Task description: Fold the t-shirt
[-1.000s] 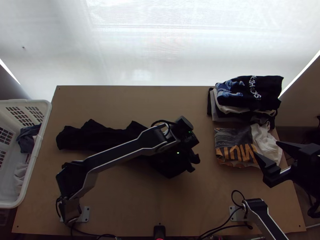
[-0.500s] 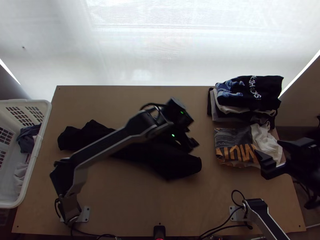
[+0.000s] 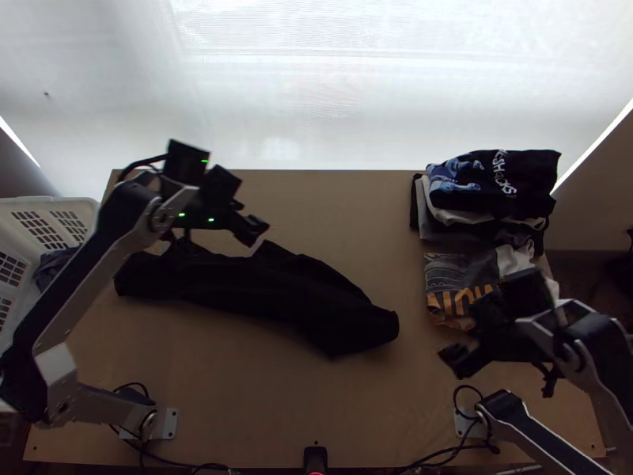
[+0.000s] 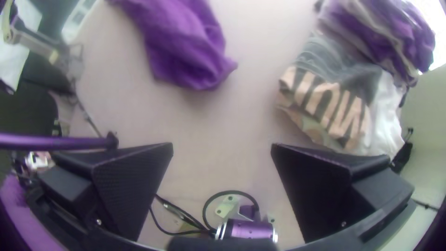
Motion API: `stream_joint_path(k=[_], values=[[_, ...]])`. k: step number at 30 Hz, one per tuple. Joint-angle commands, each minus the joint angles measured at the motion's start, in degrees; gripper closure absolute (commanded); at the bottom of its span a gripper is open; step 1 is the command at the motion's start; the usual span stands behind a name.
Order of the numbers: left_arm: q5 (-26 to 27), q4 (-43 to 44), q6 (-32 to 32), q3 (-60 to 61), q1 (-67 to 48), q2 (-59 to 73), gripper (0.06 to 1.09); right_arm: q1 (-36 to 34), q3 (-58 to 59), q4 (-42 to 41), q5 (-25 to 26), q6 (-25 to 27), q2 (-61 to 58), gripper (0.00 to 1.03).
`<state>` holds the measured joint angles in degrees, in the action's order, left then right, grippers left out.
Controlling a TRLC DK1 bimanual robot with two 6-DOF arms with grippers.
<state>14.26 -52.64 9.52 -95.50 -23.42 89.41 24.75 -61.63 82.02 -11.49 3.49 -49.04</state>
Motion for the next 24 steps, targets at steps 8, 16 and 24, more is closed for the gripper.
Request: stream_joint_path(k=[8,16,24], values=[[-3.2,-0.3,2.5,16.6,13.6,-12.6,0.10,31.8,17.2,-15.0,6.7,16.7,4.7,0.05],[-4.2,0.0,1.8,18.9,18.8,-15.1,0.10,38.6,25.7,-31.2,16.8,38.8,8.3,0.04],[-4.3,0.5,-0.7,19.6,22.9,-16.4,0.10,45.4,32.4,-42.1,19.6,49.6,10.1,0.10]])
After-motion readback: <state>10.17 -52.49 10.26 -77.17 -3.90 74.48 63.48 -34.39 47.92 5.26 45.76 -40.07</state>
